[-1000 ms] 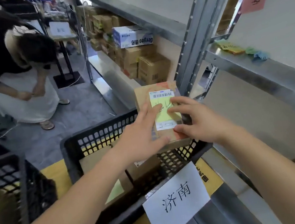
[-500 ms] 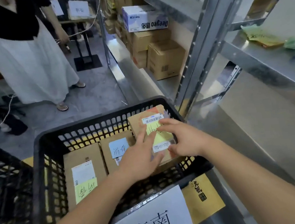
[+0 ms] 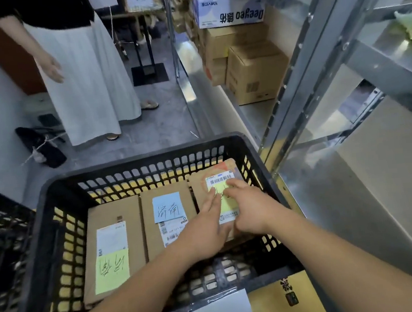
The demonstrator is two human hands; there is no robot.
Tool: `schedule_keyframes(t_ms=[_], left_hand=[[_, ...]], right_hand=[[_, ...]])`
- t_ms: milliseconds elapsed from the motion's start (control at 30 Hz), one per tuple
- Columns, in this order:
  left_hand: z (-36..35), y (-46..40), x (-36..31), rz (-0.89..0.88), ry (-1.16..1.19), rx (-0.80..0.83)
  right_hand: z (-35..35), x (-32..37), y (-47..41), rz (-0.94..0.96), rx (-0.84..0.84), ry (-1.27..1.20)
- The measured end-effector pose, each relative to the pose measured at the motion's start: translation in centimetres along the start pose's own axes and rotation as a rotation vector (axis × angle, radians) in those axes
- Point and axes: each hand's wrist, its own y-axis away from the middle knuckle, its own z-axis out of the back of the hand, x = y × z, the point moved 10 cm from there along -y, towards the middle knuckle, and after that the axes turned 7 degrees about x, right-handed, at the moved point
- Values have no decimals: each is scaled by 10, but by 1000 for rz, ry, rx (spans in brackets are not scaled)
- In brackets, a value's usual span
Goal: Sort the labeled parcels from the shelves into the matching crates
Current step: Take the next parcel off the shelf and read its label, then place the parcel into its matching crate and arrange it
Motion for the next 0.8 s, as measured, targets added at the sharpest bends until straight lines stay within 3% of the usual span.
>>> schedule_keyframes(t_ms=[600, 800], left_hand=[[-25, -39, 18, 338, -152, 49], [-18, -33, 9, 352, -424, 44]], right_hand=[[-36, -20, -49, -83, 55, -48], [-43, -17, -53, -57, 27, -42]])
